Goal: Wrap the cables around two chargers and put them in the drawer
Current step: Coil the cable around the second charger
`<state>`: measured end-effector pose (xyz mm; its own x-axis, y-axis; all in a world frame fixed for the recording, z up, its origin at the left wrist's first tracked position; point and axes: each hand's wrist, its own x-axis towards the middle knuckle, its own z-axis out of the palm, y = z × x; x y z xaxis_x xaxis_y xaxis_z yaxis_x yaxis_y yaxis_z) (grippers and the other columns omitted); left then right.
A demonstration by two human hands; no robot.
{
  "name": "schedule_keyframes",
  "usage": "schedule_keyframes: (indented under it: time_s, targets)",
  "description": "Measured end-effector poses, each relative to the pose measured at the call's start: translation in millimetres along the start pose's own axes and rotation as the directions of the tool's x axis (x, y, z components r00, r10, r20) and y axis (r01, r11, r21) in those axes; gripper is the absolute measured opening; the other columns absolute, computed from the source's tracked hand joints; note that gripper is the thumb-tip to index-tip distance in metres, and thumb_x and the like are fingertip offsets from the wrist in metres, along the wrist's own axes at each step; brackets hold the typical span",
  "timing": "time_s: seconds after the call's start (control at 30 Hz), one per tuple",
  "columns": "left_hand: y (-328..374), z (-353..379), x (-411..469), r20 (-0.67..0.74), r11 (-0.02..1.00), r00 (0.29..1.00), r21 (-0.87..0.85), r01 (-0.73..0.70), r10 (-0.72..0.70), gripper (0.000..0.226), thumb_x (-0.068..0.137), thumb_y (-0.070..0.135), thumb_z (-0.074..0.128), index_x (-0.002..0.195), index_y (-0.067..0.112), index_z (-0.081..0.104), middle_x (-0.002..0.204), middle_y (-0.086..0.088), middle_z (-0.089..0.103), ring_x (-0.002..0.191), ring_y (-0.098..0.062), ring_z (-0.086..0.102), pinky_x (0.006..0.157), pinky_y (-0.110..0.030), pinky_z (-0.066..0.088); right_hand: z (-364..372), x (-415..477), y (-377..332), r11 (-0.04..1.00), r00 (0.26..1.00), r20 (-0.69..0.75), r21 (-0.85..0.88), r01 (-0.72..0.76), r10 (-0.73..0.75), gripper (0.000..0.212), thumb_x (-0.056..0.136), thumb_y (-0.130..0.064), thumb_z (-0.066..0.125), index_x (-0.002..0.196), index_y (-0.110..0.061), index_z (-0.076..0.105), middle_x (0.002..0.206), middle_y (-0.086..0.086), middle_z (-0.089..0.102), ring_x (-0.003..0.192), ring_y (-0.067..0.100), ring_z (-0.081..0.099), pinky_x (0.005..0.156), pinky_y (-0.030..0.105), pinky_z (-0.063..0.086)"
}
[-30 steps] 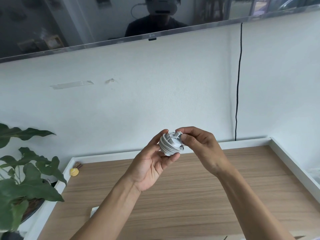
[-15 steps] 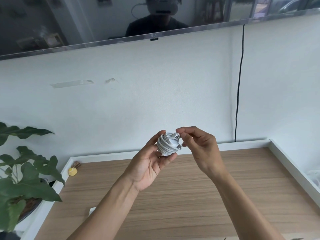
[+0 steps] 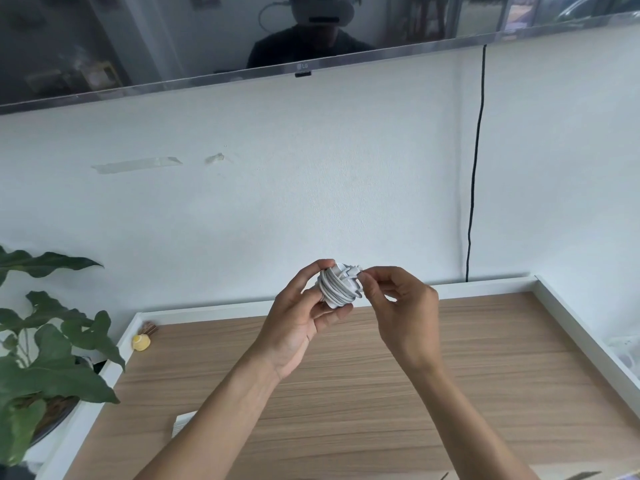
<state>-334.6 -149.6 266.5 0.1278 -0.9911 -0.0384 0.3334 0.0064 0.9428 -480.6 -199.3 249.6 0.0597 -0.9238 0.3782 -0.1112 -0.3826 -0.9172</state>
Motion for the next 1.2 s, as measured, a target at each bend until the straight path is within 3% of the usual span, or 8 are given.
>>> schedule_keyframes:
  time_s: [0.17, 0.37, 0.47, 0.6, 0.73, 0.9, 1.03, 1.2]
  targets:
    - [-6.6, 0.1, -0.2, -0.021, 0.983, 0.998, 0.175, -0.048, 0.053, 0.031, 0.100, 0.002, 0.042, 0.117, 0.018, 0.063, 0.105, -0.010, 0.072, 0.098, -0.024, 0.069, 0.086, -0.039, 0.056, 8.9, -4.5, 2.2, 0.977, 0.976, -0.064, 0.065, -0.203, 0.208, 0.009, 0.086, -0.020, 0.068, 0.081, -0.016, 0.073, 0.071, -0.010, 0.072, 0.067, -0.001, 0.066, 0.063, 0.010, 0.050]
    - [-6.3, -3.2, -3.0, -0.008, 0.982, 1.000, 0.189, -0.013, 0.014, 0.031, 0.100, 0.005, 0.044, 0.113, 0.022, 0.067, 0.111, -0.015, 0.071, 0.103, -0.028, 0.068, 0.085, -0.039, 0.056, 11.8, -5.5, 11.0, 0.974, 0.976, 0.028, 0.073, -0.216, 0.214, 0.013, 0.087, -0.018, 0.062, 0.074, -0.019, 0.065, 0.063, -0.003, 0.066, 0.059, 0.013, 0.060, 0.057, 0.018, 0.047]
    - [-5.8, -4.6, -4.3, 0.011, 0.990, 1.000, 0.143, 0.001, -0.002, 0.029, 0.100, 0.006, 0.045, 0.113, 0.022, 0.066, 0.112, -0.014, 0.071, 0.103, -0.029, 0.068, 0.084, -0.038, 0.056, 10.1, -3.7, 14.1, 0.966, 0.977, 0.091, 0.153, -0.206, 0.194, 0.015, 0.091, -0.010, 0.055, 0.079, -0.015, 0.062, 0.066, -0.004, 0.066, 0.063, 0.015, 0.062, 0.062, 0.018, 0.048]
    - [-4.3, -4.8, -6.1, 0.056, 0.999, 0.997, -0.008, 0.051, -0.050, 0.030, 0.096, 0.004, 0.047, 0.111, 0.021, 0.066, 0.110, -0.010, 0.071, 0.095, -0.026, 0.067, 0.082, -0.036, 0.057, -2.6, 14.9, 16.8, 0.725, 0.884, 0.399, 0.531, -0.438, 0.242, 0.028, 0.099, -0.013, 0.038, 0.113, -0.011, 0.063, 0.100, 0.008, 0.069, 0.084, 0.014, 0.063, 0.075, 0.026, 0.051]
    - [-3.3, -8.5, -5.3, 0.062, 0.981, 0.994, -0.168, 0.097, -0.087, 0.033, 0.092, 0.002, 0.047, 0.115, 0.019, 0.063, 0.108, -0.009, 0.070, 0.086, -0.019, 0.066, 0.076, -0.032, 0.059, -13.3, 23.5, 16.6, 0.782, 0.795, 0.585, 0.417, -0.463, 0.159, 0.029, 0.099, -0.019, 0.045, 0.108, -0.008, 0.071, 0.107, 0.014, 0.071, 0.102, 0.024, 0.065, 0.090, 0.034, 0.053]
    - [-4.0, -12.3, -4.7, 0.069, 0.956, 0.990, -0.260, 0.137, -0.123, 0.036, 0.085, 0.005, 0.050, 0.116, 0.020, 0.062, 0.108, -0.010, 0.070, 0.084, -0.018, 0.067, 0.073, -0.028, 0.060, -12.9, 23.3, 14.3, 0.805, 0.805, 0.574, 0.404, -0.434, 0.146, 0.028, 0.086, -0.022, 0.067, 0.107, -0.004, 0.067, 0.116, 0.016, 0.068, 0.103, 0.024, 0.065, 0.091, 0.032, 0.050]
    - [-7.4, -13.3, -6.5, 0.075, 0.949, 0.985, -0.266, 0.170, -0.155, 0.038, 0.087, 0.005, 0.050, 0.119, 0.020, 0.063, 0.111, -0.010, 0.068, 0.089, -0.020, 0.065, 0.075, -0.029, 0.059, -9.9, 25.6, 13.3, 0.830, 0.802, 0.578, 0.367, -0.419, 0.150, 0.028, 0.080, -0.016, 0.068, 0.107, -0.005, 0.066, 0.102, 0.012, 0.071, 0.092, 0.022, 0.063, 0.093, 0.031, 0.050]
    - [-7.2, -13.0, -9.5, 0.078, 0.931, 0.984, -0.319, 0.179, -0.162, 0.038, 0.085, 0.005, 0.052, 0.118, 0.020, 0.063, 0.112, -0.010, 0.069, 0.086, -0.019, 0.070, 0.075, -0.029, 0.060, -7.3, 23.7, 14.7, 0.844, 0.814, 0.567, 0.370, -0.389, 0.127, 0.025, 0.078, -0.023, 0.071, 0.101, -0.012, 0.073, 0.105, 0.015, 0.072, 0.098, 0.025, 0.065, 0.100, 0.041, 0.047]
